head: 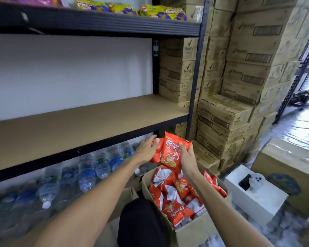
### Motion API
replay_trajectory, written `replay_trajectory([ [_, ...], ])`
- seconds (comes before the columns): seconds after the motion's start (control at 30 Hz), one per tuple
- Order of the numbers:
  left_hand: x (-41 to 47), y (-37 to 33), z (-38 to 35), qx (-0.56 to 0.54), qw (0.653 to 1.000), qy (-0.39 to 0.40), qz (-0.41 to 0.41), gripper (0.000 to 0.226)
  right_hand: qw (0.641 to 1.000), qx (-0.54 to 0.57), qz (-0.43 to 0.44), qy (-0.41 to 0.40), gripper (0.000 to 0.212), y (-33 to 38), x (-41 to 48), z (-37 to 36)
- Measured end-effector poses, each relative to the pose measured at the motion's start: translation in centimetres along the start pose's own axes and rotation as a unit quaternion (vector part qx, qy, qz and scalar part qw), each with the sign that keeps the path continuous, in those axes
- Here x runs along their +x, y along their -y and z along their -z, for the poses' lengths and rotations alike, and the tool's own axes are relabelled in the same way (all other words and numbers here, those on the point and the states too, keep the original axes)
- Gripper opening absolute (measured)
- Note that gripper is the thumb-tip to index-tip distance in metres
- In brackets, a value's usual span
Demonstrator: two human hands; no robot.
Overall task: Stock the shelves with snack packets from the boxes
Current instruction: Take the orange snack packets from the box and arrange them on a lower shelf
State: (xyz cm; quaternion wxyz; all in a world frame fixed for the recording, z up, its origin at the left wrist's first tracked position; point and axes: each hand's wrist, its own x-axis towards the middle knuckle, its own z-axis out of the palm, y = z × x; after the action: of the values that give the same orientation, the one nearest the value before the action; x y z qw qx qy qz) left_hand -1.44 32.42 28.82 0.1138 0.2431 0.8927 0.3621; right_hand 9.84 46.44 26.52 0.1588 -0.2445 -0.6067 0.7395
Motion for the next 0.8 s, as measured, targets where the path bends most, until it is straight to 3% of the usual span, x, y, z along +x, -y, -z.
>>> replay_trajectory([
  [0.37,-6.4,4.9,14.1,-0.004,0.988,-0.155,0.022,0.049,0.988,-0.004,0.072,0.138,0.042,4.5,-2.1,-14.9],
  [0.53,-9.2,8.7,20.3,0.066,0.96,-0.264,0.06,0.049,0.975,0.001,0.073,0.209,0.045,5.0,-2.5,-22.9],
  [0.67,-11.3,12.2,24.7,0.106,0.945,-0.29,0.105,0.052,0.969,-0.045,0.099,0.22,0.045,4.5,-2.7,-29.2],
  [0.8,-13.2,16.1,28.1,0.131,0.932,-0.301,0.151,0.054,0.969,-0.077,0.108,0.21,0.059,2.1,-1.3,-35.1],
])
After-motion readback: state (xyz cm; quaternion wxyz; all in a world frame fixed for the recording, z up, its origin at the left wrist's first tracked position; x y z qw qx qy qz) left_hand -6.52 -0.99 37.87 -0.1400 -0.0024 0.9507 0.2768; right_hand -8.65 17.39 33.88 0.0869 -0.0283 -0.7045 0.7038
